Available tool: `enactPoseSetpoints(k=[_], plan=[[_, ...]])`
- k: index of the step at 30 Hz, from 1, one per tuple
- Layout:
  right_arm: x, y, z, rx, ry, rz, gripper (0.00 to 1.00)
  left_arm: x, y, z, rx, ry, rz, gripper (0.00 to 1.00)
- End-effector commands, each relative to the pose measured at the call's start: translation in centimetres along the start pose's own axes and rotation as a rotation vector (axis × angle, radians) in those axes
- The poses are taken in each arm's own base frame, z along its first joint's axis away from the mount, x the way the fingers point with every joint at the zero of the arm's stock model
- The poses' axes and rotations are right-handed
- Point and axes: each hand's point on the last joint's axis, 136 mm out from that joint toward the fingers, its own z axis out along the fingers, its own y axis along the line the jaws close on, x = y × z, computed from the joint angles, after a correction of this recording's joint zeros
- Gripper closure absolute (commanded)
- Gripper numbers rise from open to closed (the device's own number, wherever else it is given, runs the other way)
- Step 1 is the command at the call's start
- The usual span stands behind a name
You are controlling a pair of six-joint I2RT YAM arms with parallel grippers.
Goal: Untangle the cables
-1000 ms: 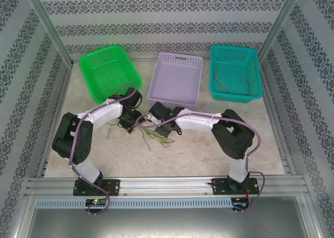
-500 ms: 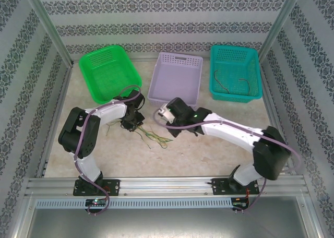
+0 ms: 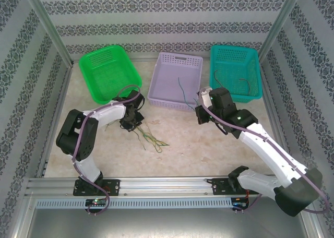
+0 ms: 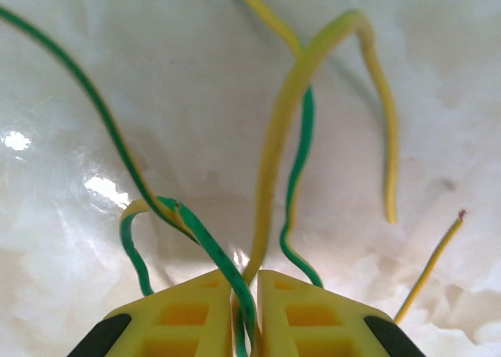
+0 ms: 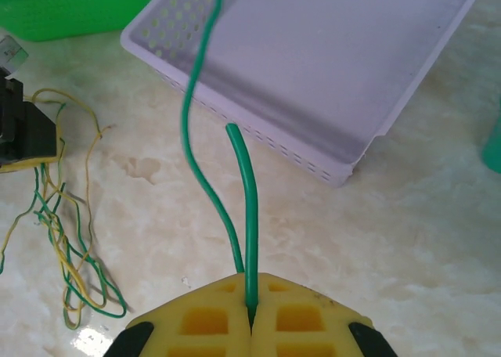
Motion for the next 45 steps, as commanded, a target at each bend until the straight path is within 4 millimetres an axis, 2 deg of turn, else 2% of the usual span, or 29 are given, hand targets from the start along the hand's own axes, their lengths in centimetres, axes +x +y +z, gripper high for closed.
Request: enactPoseSetpoints(k=[1, 3, 5, 7, 10, 13, 15, 18, 20, 27, 34, 38, 41, 42, 45], plan=[[-1.0, -0.4, -1.7, -0.019, -0.027, 0.068, 1.0, -0.5, -1.5, -1.7, 0.049, -0.034, 0.016, 0.83], [-1.9, -0.2, -2.3, -0.05, -0.061, 0.08, 1.0, -0.4, -2.5, -2.4, 0.092, -0.034, 0.021, 0.75], [-2.7, 0.4, -2.7, -0.091, -0.071, 0.081, 1.0, -0.6, -3.8, -4.2, 0.146, -0.063, 0.031, 0.61], [-3.1, 1.0, -2.6, -0.133, -0.066, 0.089, 1.0, -1.1, -5.0, -6.6, 0.204, -0.106, 0.039, 0.48], [-3.8, 2.0, -2.7, -0.199, -0.073, 0.103, 1.0, -2.0, -6.8, -11.0, 0.3, -0.179, 0.057, 0.36], [-4.4, 2.9, -2.6, -0.253, -0.073, 0.124, 1.0, -2.3, -9.2, -15.7, 0.423, -0.229, 0.114, 0.28], [-4.8, 3.6, -2.4, -0.293, -0.067, 0.131, 1.0, -1.8, -11.4, -18.7, 0.514, -0.242, 0.172, 0.26], [-5.0, 4.2, -1.9, -0.322, -0.045, 0.134, 1.0, -0.5, -14.1, -21.3, 0.598, -0.211, 0.24, 0.23], [-5.4, 4.6, -1.8, -0.336, -0.046, 0.131, 1.0, 0.6, -15.6, -22.0, 0.633, -0.179, 0.279, 0.23], [-5.8, 6.5, -0.9, -0.389, -0.013, 0.125, 1.0, 4.2, -19.4, -21.7, 0.671, -0.102, 0.364, 0.27], [-6.3, 7.3, -0.9, -0.412, -0.018, 0.136, 1.0, 5.1, -20.1, -20.0, 0.65, -0.075, 0.375, 0.38], [-6.6, 7.4, -1.3, -0.415, -0.037, 0.147, 1.0, 4.9, -19.9, -19.4, 0.626, -0.081, 0.37, 0.59], [-7.6, 7.4, -2.5, -0.418, -0.1, 0.157, 1.0, 3.8, -18.6, -18.4, 0.561, -0.104, 0.321, 0.92], [-8.2, 7.2, -3.2, -0.409, -0.144, 0.164, 1.0, 3.2, -18.1, -17.9, 0.536, -0.104, 0.288, 1.0], [-10.2, 5.6, -5.4, -0.353, -0.328, 0.223, 1.0, 2.1, -16.3, -16.5, 0.486, -0.062, 0.16, 1.0]])
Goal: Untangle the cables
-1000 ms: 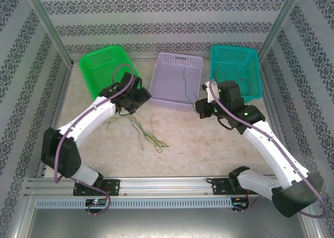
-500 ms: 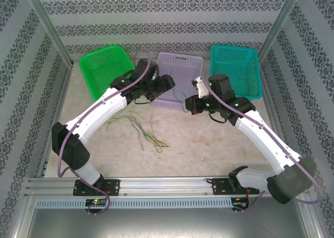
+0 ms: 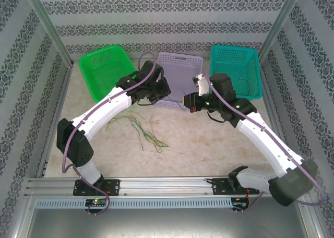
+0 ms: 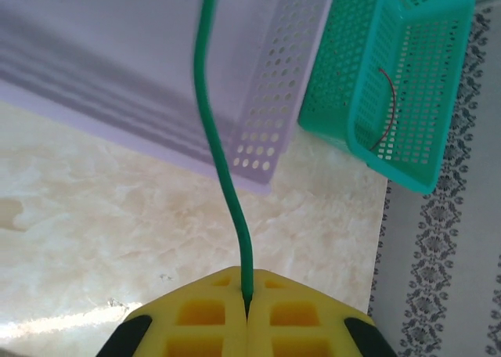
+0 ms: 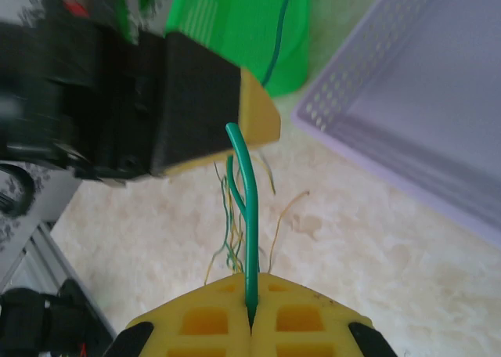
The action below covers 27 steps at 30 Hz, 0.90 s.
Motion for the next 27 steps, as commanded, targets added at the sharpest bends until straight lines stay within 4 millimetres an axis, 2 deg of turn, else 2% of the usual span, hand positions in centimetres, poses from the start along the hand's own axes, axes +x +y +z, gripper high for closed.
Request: enactPoseSetpoints(k=[1, 3, 6, 11, 16, 18, 19, 22, 23, 25, 27], plan=[[-4.4, 1.1, -3.8, 0.007, -0.297, 0.02, 1.0, -0.7, 3.7, 0.0, -0.1, -0.008, -0.166, 1.0], [-5.7, 1.0, -5.4, 0.005, -0.432, 0.064, 1.0, -0.8, 4.6, 0.0, -0.098, -0.008, -0.255, 1.0], [-6.3, 0.7, -6.6, -0.006, -0.549, 0.158, 1.0, -0.9, 5.5, 0.1, -0.079, -0.013, -0.401, 1.0], [-5.4, -0.5, -7.4, 0.021, -0.671, 0.355, 1.0, -1.4, 6.2, 0.0, -0.006, -0.044, -0.613, 1.0], [-3.0, -2.9, -6.1, 0.043, -0.688, 0.614, 1.0, -2.6, 5.6, -1.0, 0.034, -0.086, -0.634, 1.0], [-2.7, -2.7, -5.5, 0.046, -0.642, 0.641, 1.0, -3.5, 5.6, -1.9, 0.022, -0.117, -0.573, 1.0], [-2.5, -2.6, -5.2, 0.061, -0.61, 0.636, 0.93, -4.1, 5.7, -2.4, 0.011, -0.131, -0.527, 1.0], [-2.8, -2.3, -5.8, 0.108, -0.575, 0.601, 0.58, -6.2, 6.0, -4.4, -0.028, -0.184, -0.336, 1.0], [-2.9, -2.5, -6.3, 0.134, -0.578, 0.591, 0.51, -6.9, 6.1, -4.8, -0.035, -0.19, -0.266, 1.0], [-3.1, -3.2, -7.5, 0.183, -0.578, 0.561, 0.42, -8.2, 7.2, -6.1, -0.078, -0.192, -0.125, 1.0], [-3.7, -3.4, -8.4, 0.197, -0.57, 0.524, 0.41, -9.9, 8.2, -7.3, -0.093, -0.207, 0.01, 1.0]])
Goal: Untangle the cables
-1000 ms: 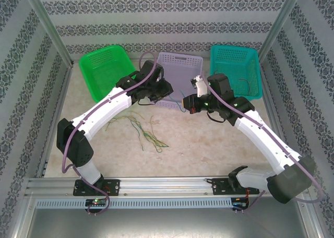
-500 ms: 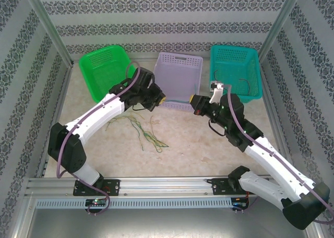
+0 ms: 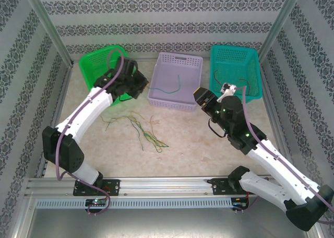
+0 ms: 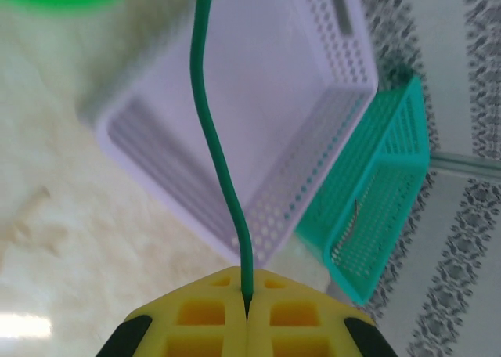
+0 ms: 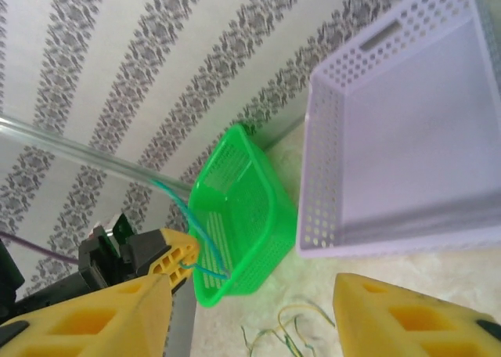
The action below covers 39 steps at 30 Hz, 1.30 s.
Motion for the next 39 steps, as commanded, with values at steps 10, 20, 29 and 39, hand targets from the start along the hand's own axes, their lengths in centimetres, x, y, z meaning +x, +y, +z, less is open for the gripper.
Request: enactPoseSetpoints(k=[10, 20, 29, 39], plan=[[-1.0, 2.5, -0.7, -0.016, 0.156, -0.237, 0.41, -15.9, 9.1, -4.8, -0.43, -0.189, 0.552, 1.0], [-0.4, 2.9, 0.3, -0.026, 0.202, -0.26, 0.41, -24.1, 11.7, 1.0, -0.56, -0.216, 0.533, 1.0], [0.3, 2.4, 1.1, -0.007, 0.24, -0.299, 0.4, -24.8, 7.9, -0.3, -0.526, -0.306, 0.459, 0.21], [5.5, -0.8, 2.9, 0.021, 0.399, -0.566, 0.43, -14.1, 6.8, -5.4, -0.364, -0.175, 0.136, 0.35]])
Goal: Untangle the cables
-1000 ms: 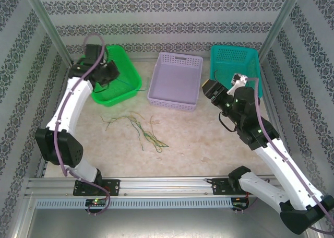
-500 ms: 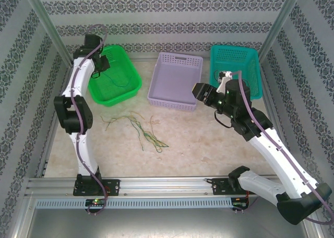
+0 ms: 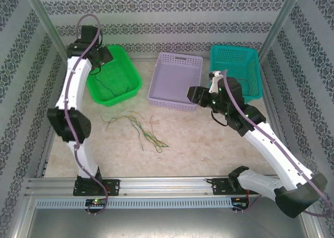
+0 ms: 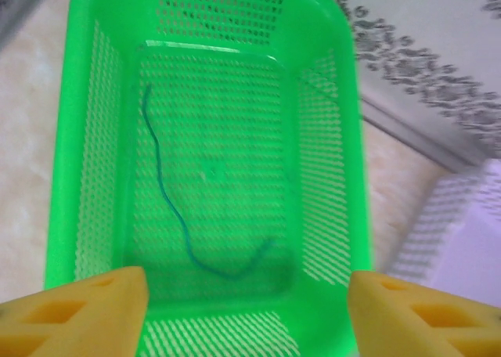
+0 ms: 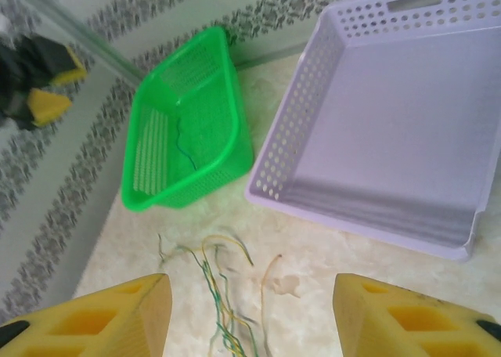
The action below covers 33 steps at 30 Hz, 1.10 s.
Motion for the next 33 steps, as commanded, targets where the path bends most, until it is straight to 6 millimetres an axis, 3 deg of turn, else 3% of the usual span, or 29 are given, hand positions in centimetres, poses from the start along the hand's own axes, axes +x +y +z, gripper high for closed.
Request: enactPoseSetpoints(k=[1, 6, 8, 10, 12, 16, 20, 27, 33], plan=[[3.3, 0.1, 1.6, -0.002, 0.096, -0.173, 0.44, 7.1, 0.3, -1.7, 0.042, 0.19, -0.164, 0.37], [9.1, 2.0, 4.0, -0.086, 0.252, -0.34, 0.46, 20.2, 0.5, -2.0, 0.044, 0.42, -0.168, 0.41], [12.3, 2.7, 5.0, -0.133, 0.354, -0.374, 0.49, 25.0, 0.5, -1.5, 0.047, 0.494, -0.174, 0.42], [15.1, 3.2, 5.7, -0.169, 0.447, -0.404, 0.52, 28.6, 0.3, -0.8, 0.053, 0.562, -0.199, 0.43], [18.0, 3.5, 6.5, -0.196, 0.531, -0.441, 0.53, 30.9, 0.4, 0.0, 0.034, 0.595, -0.2, 0.46], [23.0, 2.9, 8.5, -0.21, 0.705, -0.478, 0.57, 33.1, 1.7, 2.1, -0.028, 0.627, -0.21, 0.53], [26.1, 2.1, 10.5, -0.191, 0.813, -0.507, 0.57, 33.5, 1.9, 3.6, -0.053, 0.624, -0.183, 0.55], [29.0, 0.3, 12.1, -0.14, 0.895, -0.52, 0.56, 33.4, 2.1, 4.6, -0.084, 0.61, -0.147, 0.57], [29.3, -0.2, 13.3, -0.107, 0.901, -0.526, 0.76, 33.3, 1.8, 5.1, -0.085, 0.612, -0.127, 0.58]])
